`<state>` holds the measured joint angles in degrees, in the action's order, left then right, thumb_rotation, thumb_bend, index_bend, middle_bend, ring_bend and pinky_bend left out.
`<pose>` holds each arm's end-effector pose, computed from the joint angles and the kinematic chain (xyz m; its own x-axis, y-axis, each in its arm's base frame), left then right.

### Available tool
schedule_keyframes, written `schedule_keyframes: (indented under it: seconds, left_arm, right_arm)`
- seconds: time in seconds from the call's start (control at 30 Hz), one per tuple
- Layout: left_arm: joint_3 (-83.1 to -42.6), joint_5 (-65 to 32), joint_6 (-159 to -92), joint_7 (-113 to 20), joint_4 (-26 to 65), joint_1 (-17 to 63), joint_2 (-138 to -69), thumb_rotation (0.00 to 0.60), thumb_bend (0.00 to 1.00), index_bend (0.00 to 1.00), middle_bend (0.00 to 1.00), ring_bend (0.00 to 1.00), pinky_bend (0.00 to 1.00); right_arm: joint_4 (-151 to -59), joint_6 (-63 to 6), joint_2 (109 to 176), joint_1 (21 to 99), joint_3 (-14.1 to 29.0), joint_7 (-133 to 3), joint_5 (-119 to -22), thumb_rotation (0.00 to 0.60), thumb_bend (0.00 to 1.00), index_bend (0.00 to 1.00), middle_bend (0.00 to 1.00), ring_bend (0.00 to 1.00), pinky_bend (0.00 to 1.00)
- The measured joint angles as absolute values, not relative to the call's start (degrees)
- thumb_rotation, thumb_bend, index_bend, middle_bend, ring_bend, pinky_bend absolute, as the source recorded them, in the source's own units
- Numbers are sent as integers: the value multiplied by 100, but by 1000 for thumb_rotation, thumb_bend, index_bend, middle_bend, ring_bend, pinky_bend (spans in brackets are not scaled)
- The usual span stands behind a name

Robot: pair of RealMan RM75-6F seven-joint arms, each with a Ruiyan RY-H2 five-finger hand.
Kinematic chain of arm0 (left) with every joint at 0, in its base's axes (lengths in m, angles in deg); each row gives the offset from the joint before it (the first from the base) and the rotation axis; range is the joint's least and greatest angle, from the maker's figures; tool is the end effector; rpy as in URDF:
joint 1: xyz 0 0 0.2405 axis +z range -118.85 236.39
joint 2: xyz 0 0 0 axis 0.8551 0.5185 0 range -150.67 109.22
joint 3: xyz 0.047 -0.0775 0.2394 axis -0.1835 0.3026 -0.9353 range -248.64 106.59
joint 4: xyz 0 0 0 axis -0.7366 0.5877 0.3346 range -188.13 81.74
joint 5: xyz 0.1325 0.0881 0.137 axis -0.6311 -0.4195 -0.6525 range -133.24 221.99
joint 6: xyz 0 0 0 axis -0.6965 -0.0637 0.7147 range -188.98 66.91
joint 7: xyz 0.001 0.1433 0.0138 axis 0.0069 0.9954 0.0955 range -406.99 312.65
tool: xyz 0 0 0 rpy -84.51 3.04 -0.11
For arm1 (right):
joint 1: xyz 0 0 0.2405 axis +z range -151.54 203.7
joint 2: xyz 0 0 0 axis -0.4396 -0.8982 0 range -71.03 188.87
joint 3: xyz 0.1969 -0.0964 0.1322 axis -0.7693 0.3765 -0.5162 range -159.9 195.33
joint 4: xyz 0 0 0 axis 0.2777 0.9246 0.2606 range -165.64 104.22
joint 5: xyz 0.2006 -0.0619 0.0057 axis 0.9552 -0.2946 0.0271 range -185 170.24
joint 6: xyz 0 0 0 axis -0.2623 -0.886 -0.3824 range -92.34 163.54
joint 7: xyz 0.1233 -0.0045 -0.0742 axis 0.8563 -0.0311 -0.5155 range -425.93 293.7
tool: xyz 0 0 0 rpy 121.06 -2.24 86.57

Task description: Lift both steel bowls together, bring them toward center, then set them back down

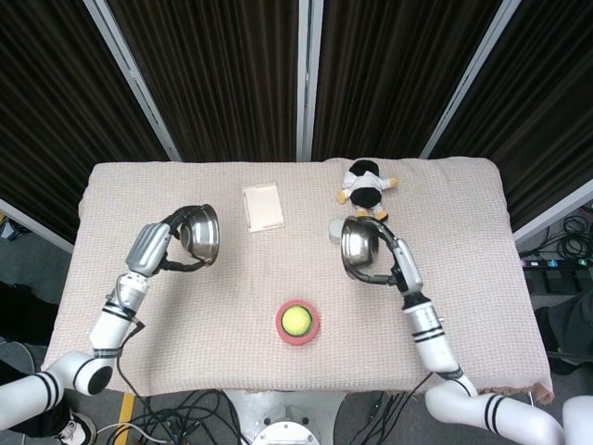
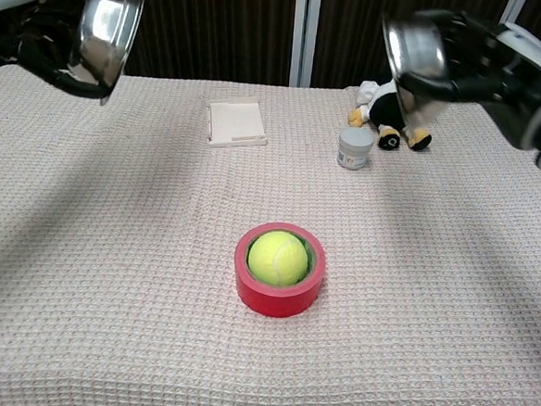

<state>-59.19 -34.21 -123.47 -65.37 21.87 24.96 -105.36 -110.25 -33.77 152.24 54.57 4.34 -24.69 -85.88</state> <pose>-0.2109 0.3529 0.0449 0.0372 0.1839 0.9822 0.9640 -0.2656 0.0132 -0.1893 -0.3152 0.0075 -0.5661 -0.2329 0.7907 -0.7862 -0.1358 -0.6029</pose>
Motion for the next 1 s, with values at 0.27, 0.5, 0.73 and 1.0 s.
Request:
schedule_keyframes:
  seconds: [0.27,0.5,0.73,1.0]
  left_arm:
    - [-6225,-2905,-11321,-4344,2102,2254,-10042,600,260,385,358,303,460]
    - [-6468,-1995,-10698,-2447,2232,1944,-9854,600,260,418,357,299,438]
    - [-6816,-490,-10260,-1093,2852,1572,-9573,600,261,424,351,283,403]
    - [-7241,263,-10208,-785,3410,1240,-9418,600,182,132,233,213,353]
  right_arm:
    - [-11912,-3822,14613,4607,1170,-5240,-8132,600,329,388,292,235,364]
    - [-12511,-3916,14504,4335,1533,-7359,-7681,600,329,389,284,233,364]
    - [-12691,-3809,14581,4341,1381,-8163,-7100,600,329,389,279,233,360]
    - [-12446,-3514,14714,4446,1163,-8169,-6873,600,269,260,228,181,293]
